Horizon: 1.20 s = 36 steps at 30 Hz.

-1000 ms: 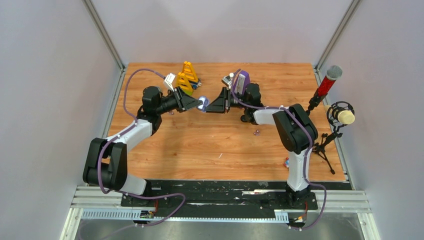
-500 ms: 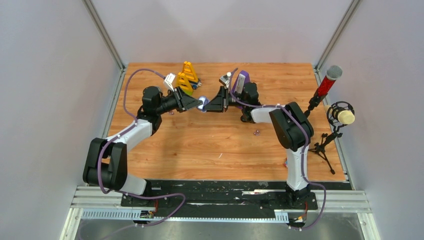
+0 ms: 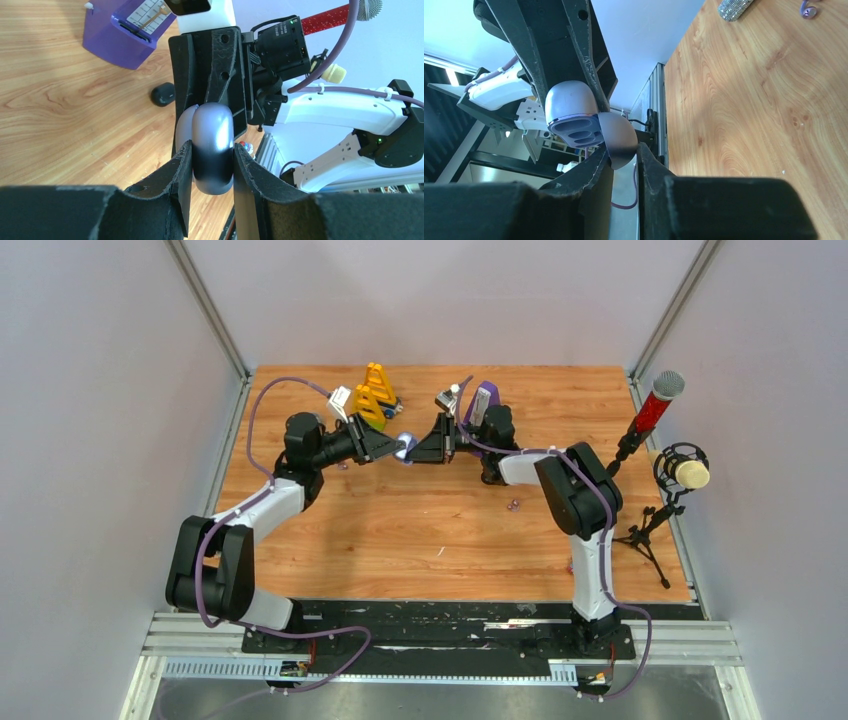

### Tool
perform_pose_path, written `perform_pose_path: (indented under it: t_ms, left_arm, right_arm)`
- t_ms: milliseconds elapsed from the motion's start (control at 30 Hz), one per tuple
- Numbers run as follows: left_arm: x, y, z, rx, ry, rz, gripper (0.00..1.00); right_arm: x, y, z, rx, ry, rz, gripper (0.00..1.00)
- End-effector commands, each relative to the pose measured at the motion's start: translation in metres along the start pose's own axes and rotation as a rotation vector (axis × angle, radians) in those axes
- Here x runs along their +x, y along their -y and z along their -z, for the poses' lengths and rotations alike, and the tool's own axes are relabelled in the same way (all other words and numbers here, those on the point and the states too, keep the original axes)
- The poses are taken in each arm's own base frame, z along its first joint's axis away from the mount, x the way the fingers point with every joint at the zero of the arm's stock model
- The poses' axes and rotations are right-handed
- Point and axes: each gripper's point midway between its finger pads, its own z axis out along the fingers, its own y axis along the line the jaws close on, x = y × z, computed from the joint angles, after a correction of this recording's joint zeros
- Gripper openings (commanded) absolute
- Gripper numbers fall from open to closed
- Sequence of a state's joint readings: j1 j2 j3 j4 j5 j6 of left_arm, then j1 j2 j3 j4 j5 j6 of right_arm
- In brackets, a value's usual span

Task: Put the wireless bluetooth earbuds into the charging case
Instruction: Pass from the left arm to the right, then place the charging case at the center of the board.

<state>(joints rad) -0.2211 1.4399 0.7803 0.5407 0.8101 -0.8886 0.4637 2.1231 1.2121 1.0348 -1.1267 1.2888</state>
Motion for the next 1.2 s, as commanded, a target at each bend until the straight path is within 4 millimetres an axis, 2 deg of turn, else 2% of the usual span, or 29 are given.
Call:
perform_pose_path:
  t_ms: [0, 67, 100, 133, 167, 200, 233, 300, 433, 600, 667, 767, 800, 900, 1000, 1167]
  left_arm:
    - [-0.009, 0.007, 0.004, 0.008, 0.03, -0.039, 0.15]
    - [-0.01, 0.008, 0.005, 0.008, 0.033, -0.043, 0.34]
    - [-0.012, 0.009, 0.006, 0.009, 0.038, -0.049, 0.5]
    - [-0.014, 0.009, 0.007, 0.01, 0.042, -0.053, 0.58]
    - [-0.018, 0.009, 0.01, 0.009, 0.052, -0.058, 0.74]
    - [-0.021, 0.01, 0.012, 0.008, 0.06, -0.06, 0.83]
    - [-0.028, 0.009, 0.017, 0.003, 0.077, -0.064, 0.95]
    - [-0.039, 0.008, 0.027, -0.01, 0.111, -0.074, 0.99]
    - [-0.059, 0.0, 0.047, -0.057, 0.177, -0.091, 1.0]
    - [-0.075, -0.001, 0.059, -0.09, 0.172, -0.178, 1.0]
    - [-0.088, -0.006, 0.073, -0.131, 0.178, -0.24, 1.0]
    - [-0.094, -0.004, 0.085, -0.191, 0.141, -0.315, 1.0]
    - [-0.098, -0.003, 0.092, -0.21, 0.143, -0.383, 1.0]
    - [-0.103, -0.004, 0.112, -0.28, 0.145, -0.434, 1.0]
    - [-0.111, -0.005, 0.138, -0.339, 0.186, -0.469, 1.0]
    - [-0.101, -0.012, 0.154, -0.387, 0.19, -0.452, 1.0]
  right_arm:
    - [-0.002, -0.021, -0.007, -0.056, -0.023, 0.091, 0.13]
    - [-0.002, -0.022, -0.006, -0.051, -0.027, 0.093, 0.12]
    - [-0.003, -0.023, -0.005, -0.047, -0.029, 0.099, 0.12]
    - [-0.002, -0.022, -0.005, -0.039, -0.033, 0.1, 0.12]
    - [-0.002, -0.022, -0.004, -0.025, -0.036, 0.107, 0.11]
    - [-0.001, -0.02, -0.004, -0.004, -0.042, 0.105, 0.11]
    - [-0.002, -0.022, -0.003, 0.019, -0.046, 0.125, 0.11]
    - [-0.002, -0.018, -0.001, 0.086, -0.055, 0.154, 0.1]
    - [-0.003, -0.008, 0.009, 0.24, -0.065, 0.27, 0.1]
    - [-0.004, 0.011, 0.029, 0.47, -0.173, 0.442, 0.1]
    - [0.008, 0.023, 0.041, 0.56, -0.258, 0.488, 0.11]
    - [0.041, 0.043, 0.059, 0.672, -0.444, 0.531, 0.13]
    - [0.052, 0.05, 0.064, 0.699, -0.499, 0.543, 0.13]
    - [0.082, 0.067, 0.076, 0.749, -0.662, 0.575, 0.13]
    - [0.107, 0.074, 0.078, 0.742, -0.799, 0.586, 0.12]
    - [0.14, 0.083, 0.068, 0.692, -1.04, 0.617, 0.13]
